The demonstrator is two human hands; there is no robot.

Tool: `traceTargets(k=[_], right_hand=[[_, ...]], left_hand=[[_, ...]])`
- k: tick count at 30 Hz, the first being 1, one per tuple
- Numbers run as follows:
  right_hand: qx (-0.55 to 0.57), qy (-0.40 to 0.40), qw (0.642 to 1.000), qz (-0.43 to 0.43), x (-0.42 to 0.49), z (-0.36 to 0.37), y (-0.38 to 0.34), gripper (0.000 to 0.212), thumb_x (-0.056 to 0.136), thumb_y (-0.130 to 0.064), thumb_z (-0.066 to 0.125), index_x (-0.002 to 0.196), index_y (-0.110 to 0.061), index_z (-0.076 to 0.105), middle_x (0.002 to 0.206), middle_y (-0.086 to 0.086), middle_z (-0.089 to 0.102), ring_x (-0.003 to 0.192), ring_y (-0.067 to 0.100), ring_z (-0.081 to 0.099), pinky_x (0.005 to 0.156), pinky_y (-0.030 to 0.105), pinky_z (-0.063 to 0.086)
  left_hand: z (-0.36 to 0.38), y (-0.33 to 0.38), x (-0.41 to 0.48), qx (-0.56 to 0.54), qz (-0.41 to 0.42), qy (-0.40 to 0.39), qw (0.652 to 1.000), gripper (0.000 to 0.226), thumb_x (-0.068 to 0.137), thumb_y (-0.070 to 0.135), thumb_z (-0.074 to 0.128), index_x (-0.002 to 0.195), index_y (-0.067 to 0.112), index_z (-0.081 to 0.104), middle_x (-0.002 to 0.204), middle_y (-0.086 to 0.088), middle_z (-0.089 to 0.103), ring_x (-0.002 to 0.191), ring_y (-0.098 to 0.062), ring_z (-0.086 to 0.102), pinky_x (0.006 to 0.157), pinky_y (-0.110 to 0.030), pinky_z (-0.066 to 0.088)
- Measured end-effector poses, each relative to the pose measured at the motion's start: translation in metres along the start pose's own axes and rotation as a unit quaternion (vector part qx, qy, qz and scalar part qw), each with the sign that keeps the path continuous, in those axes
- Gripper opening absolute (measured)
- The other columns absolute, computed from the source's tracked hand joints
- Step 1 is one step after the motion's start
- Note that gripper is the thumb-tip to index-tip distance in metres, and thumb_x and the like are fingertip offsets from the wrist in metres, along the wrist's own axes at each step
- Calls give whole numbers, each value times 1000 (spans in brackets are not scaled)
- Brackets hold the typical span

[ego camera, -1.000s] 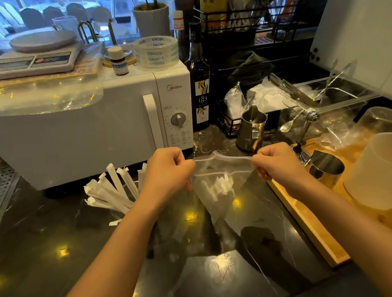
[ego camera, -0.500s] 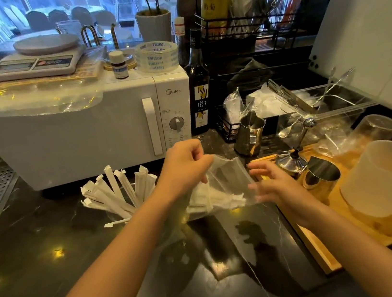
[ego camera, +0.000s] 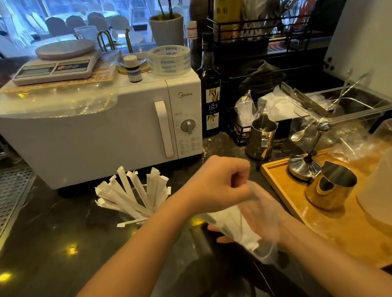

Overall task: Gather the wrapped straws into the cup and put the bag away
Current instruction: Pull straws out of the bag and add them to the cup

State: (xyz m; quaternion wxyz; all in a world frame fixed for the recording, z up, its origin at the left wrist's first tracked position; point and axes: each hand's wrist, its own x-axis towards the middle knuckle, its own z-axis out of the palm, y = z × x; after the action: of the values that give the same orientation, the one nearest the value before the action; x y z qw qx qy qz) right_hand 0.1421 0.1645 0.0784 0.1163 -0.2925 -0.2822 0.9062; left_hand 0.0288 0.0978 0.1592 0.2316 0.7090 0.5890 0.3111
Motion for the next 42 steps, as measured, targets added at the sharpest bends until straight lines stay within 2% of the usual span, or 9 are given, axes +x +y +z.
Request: traceTargets(k=[6, 10, 14, 19, 23, 26, 32, 36, 42], right_hand=[[27, -81, 995, -51, 6, 8, -4, 49, 92, -20, 30, 74, -10, 75, 73, 7, 67, 67, 13, 66, 60, 24, 56], [-16, -111, 990, -91, 5, 14, -23, 26, 71, -29, 69, 89, -10, 70, 80, 7, 68, 73, 18, 67, 66, 30, 57], [-19, -145, 987, -65, 8, 17, -48, 72, 48, -29, 86, 109, -9, 54, 98, 7, 57, 92, 22, 58, 77, 33, 55], [-81, -193, 977, -49, 5, 53, -71, 47, 66, -27, 75, 104, -7, 54, 92, 9, 58, 84, 19, 59, 77, 31, 51], [-113, -142, 981, -73, 20, 81, -72, 56, 51, -24, 80, 98, -7, 56, 77, 6, 63, 65, 16, 65, 60, 25, 56], [-196, -89, 972, -91, 24, 108, -71, 13, 83, -18, 52, 84, -5, 55, 71, 7, 60, 59, 14, 61, 51, 21, 52], [-307, -88, 937, -137, 46, 151, -66, 19, 94, -7, 37, 87, -6, 54, 66, 7, 66, 48, 10, 66, 45, 21, 53], [-368, -129, 902, -184, 60, 175, -62, 32, 93, -5, 40, 122, -12, 49, 96, 6, 62, 87, 19, 62, 80, 34, 52], [-387, -172, 883, -202, 73, 181, -42, 31, 93, -7, 41, 117, -25, 48, 101, -2, 60, 93, 13, 59, 83, 29, 50]], left_hand=[[-10, 0, -17, -105, -18, -33, 994, 22, 79, 15, 62, 65, 28, 50, 69, 10, 52, 65, -2, 53, 67, -22, 49], [-21, -13, -30, -198, -109, 217, 950, 16, 82, 18, 59, 84, 29, 48, 89, 9, 55, 86, -4, 56, 77, -22, 50], [-23, -24, -38, -212, -182, 382, 881, 28, 82, 23, 59, 102, 25, 40, 94, 10, 49, 87, -4, 52, 72, -17, 46], [-32, -21, -29, -420, -235, 210, 851, 58, 77, 37, 58, 126, 17, 35, 101, 1, 56, 92, -17, 62, 75, -36, 55], [-48, -18, -27, -530, -202, 113, 816, 26, 75, 32, 55, 94, 14, 60, 73, 1, 68, 64, -12, 65, 65, -29, 55], [-64, -27, -30, -513, -183, 148, 826, 16, 88, 16, 45, 97, 15, 59, 79, -1, 70, 75, -15, 65, 72, -30, 51], [-98, -47, -46, -359, -198, 225, 884, 45, 83, 0, 54, 125, 15, 47, 94, -6, 67, 77, -17, 68, 67, -31, 57], [-118, -47, -61, -278, -168, 266, 908, 48, 80, 3, 59, 113, 34, 43, 84, -1, 69, 70, -7, 69, 59, -19, 56], [-127, -59, -82, -208, -155, 315, 913, 43, 78, -3, 59, 111, 23, 52, 85, 3, 67, 66, 3, 67, 59, -12, 54]])
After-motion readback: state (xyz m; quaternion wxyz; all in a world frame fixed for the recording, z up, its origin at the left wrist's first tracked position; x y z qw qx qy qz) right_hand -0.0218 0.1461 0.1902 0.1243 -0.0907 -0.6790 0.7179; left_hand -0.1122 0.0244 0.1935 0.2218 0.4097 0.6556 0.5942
